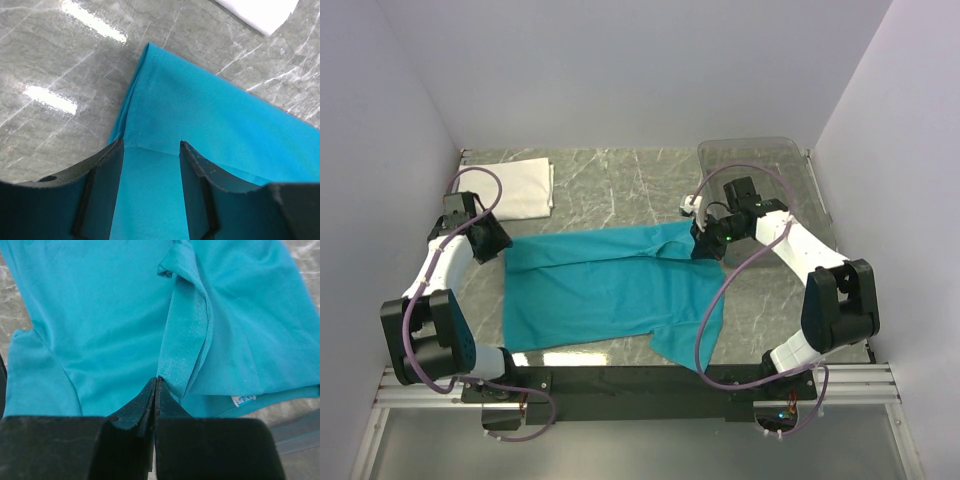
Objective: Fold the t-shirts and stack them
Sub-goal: Fold the tshirt
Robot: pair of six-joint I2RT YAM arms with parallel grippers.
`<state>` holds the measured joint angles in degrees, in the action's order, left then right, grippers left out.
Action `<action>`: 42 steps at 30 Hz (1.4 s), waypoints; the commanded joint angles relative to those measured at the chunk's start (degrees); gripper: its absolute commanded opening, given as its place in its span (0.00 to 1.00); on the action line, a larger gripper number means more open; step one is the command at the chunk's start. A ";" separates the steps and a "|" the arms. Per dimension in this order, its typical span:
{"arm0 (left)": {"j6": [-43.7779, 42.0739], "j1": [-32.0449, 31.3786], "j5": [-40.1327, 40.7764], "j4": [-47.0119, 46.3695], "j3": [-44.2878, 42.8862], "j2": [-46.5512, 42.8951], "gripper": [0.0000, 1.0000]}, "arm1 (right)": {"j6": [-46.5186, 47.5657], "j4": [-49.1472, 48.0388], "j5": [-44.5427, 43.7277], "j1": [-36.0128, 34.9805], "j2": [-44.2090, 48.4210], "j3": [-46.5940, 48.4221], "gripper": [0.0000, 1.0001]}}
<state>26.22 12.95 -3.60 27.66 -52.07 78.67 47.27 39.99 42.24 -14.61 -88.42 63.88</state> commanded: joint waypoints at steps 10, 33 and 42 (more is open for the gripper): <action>0.24 0.23 -1.68 -0.42 -0.39 -1.94 0.54 | 3.00 3.07 -2.50 -0.95 2.72 -0.07 0.39; 11.75 0.41 -14.33 10.84 9.97 -25.57 0.73 | 12.01 1.27 -2.15 -7.20 13.20 -15.28 0.60; 11.58 0.32 -15.65 11.19 9.89 -27.35 0.72 | 2.83 -7.30 -9.46 -6.04 -4.55 2.73 0.60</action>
<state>37.39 13.10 -17.82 38.94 -39.99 52.29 53.93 37.06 35.42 -20.82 -87.77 61.17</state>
